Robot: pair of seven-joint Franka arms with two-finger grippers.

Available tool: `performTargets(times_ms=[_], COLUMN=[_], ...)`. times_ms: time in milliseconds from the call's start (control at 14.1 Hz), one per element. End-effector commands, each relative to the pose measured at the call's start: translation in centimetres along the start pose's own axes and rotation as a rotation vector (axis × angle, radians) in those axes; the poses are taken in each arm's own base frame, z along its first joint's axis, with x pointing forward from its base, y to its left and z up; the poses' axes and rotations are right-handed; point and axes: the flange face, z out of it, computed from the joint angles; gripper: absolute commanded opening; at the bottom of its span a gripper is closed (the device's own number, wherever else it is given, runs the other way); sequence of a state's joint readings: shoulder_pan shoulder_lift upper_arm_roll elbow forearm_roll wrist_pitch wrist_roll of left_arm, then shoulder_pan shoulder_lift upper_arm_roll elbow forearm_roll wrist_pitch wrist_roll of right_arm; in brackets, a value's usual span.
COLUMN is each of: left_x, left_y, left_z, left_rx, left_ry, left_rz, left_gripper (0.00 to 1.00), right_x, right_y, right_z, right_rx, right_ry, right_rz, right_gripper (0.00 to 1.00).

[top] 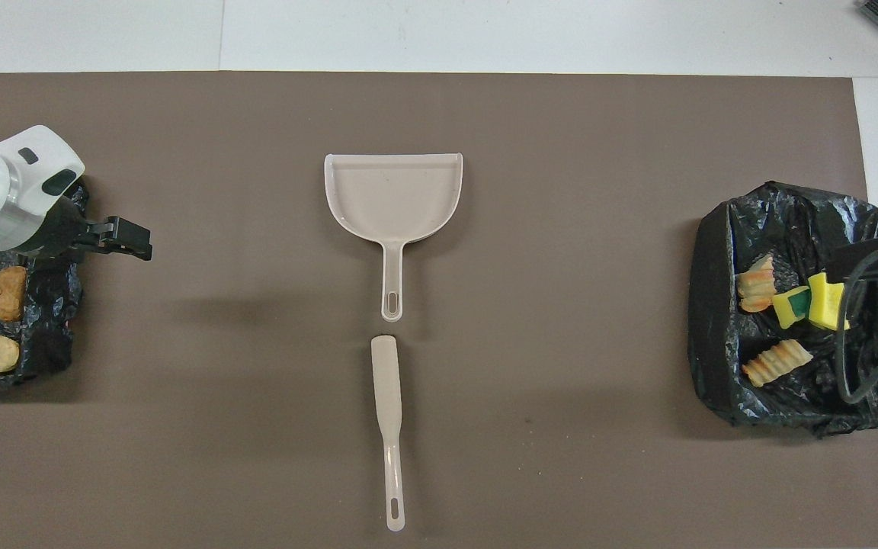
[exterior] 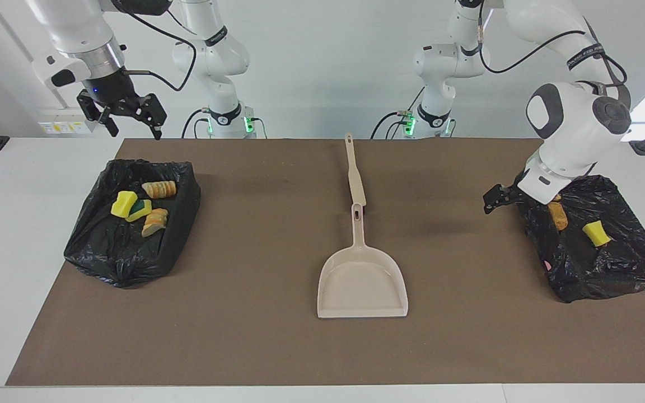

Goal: Sweep and dump trash in bin

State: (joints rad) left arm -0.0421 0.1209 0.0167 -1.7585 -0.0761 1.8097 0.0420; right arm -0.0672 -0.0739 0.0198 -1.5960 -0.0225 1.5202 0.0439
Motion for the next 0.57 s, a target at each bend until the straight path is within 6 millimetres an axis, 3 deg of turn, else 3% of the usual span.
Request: performTargets(times_ms=[0,355,497], left_x=[-2.1,-4.9,-5.9], left_y=[0.6,0.8,0.9], left_z=[-6.0,-14.0,-15.5], left_rx=[0.032,0.083,0.086], left_ry=[0.02,0.081,0.089], left_rz=[0.019,0.035,0.031], left_gripper=[1.0,1.0,1.0], right_x=[-0.5,-0.4,-0.4], right_y=[-0.1,-0.1,-0.3], right_z=[-0.4,-0.4,-0.4], right_rx=[0.013,0.013,0.013], right_ry=[0.0,0.004,0.004], right_rz=[0.02,0.02,0.017], right_gripper=[1.0,1.0,1.0])
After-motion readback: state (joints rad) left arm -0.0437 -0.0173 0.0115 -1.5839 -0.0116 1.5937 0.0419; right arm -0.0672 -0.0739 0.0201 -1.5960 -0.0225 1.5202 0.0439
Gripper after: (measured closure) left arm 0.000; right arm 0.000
